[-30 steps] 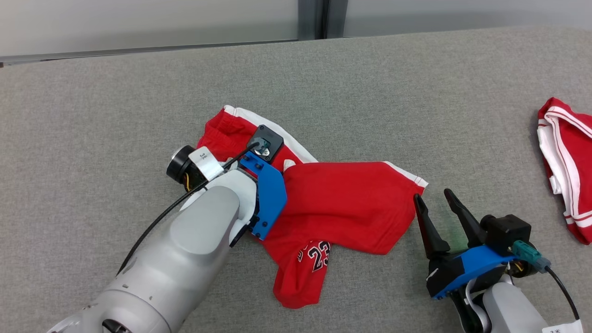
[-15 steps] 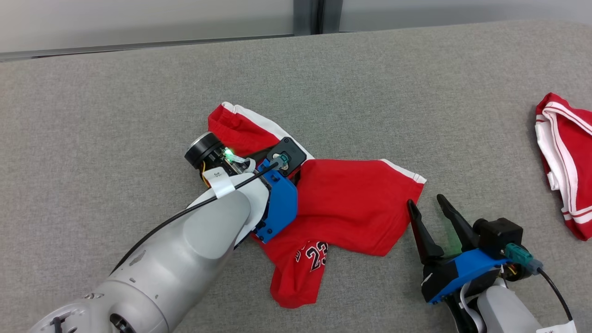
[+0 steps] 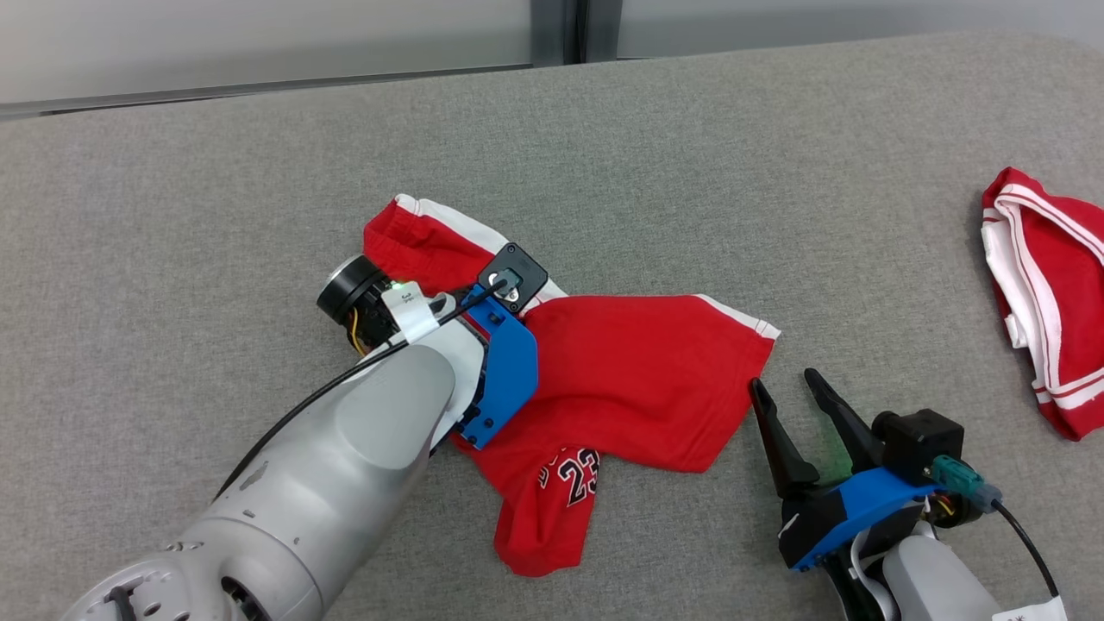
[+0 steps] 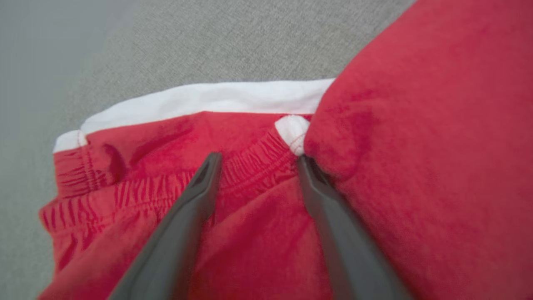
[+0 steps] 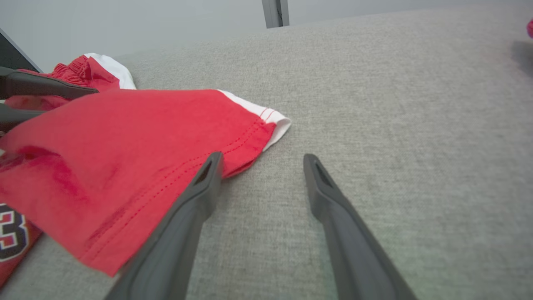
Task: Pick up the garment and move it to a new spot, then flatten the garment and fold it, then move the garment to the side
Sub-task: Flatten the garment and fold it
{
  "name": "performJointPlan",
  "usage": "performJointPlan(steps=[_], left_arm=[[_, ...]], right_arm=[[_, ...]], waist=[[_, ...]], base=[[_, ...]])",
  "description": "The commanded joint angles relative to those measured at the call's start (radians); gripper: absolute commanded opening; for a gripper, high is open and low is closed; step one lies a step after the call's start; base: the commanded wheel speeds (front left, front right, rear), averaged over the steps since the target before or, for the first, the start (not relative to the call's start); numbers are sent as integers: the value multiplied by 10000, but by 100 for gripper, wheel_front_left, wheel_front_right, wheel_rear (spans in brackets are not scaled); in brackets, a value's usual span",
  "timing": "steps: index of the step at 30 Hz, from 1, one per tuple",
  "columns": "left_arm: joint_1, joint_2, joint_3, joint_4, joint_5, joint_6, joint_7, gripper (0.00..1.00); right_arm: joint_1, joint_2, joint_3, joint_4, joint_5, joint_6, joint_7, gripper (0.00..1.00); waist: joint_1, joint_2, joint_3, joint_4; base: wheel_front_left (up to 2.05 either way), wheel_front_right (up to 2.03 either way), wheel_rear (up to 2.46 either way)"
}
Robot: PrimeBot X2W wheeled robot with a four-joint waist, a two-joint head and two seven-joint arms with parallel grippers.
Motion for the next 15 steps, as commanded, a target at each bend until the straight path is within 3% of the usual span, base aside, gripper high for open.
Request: performJointPlan(steps=[1, 2, 3, 6, 11, 15], left_arm=[[458, 204, -108, 271, -71, -14, 455, 34], [499, 213, -121, 242, -111, -14, 507, 8], [532, 233, -131, 208, -121, -14, 544, 0], [510, 315, -134, 80, -178, -2, 350, 0], [64, 158, 27, 55, -160, 73, -1058, 0], [-273, 25, 401, -133, -290, 572, -2715, 0]], right_arm=[[-127, 9, 17, 15, 15, 0, -2, 100], [-127, 9, 12, 16, 27, 0, -2, 100], [-120, 7, 1, 13, 33, 0, -2, 100], [-67, 1, -43, 28, 51, 0, -2, 100], [80, 55, -132, 58, 68, 0, -2, 100], [164, 90, -183, 94, 50, 0, -2, 100]], waist=[[1, -1, -17, -5], [1, -1, -28, -3], [1, -1, -39, 3], [1, -1, -108, 56], [1, -1, -312, 179], [1, -1, -492, 275]], base=[[0, 0, 0], [0, 0, 0], [0, 0, 0], [0, 0, 0], [0, 0, 0], [0, 0, 0]])
